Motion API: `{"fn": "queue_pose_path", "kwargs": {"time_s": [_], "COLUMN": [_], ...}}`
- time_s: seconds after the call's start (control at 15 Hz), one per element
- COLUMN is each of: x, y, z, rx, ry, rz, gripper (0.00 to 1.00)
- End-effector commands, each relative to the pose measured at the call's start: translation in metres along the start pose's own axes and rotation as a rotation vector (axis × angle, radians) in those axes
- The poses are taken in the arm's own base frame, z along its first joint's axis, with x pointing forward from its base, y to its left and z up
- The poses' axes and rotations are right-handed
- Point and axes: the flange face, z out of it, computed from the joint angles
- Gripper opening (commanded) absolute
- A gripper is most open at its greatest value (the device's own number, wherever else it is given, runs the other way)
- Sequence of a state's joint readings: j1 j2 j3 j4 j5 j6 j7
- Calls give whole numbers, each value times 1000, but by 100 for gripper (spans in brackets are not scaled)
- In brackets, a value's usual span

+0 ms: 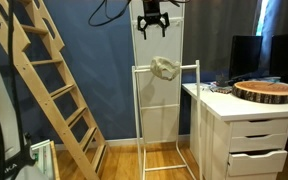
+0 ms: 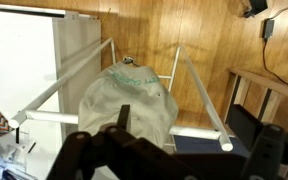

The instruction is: Hang the cap on the vertical rod

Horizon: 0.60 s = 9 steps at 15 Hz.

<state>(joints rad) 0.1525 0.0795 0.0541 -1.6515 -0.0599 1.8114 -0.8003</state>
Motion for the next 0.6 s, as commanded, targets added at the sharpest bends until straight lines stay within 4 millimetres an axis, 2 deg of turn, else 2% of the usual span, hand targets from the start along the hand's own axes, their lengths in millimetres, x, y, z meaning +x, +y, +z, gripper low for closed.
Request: {"fn": "queue_pose_path", "kwargs": {"time_s": [0.0, 0.4, 0.53], "x": [0, -2, 2], "y": [1, 0, 14], "z": [-1, -6, -1], "rx": [1, -5, -12], "ry": [-1, 3, 45], "rz": [2, 3, 7], "gripper": [100, 100, 100]}}
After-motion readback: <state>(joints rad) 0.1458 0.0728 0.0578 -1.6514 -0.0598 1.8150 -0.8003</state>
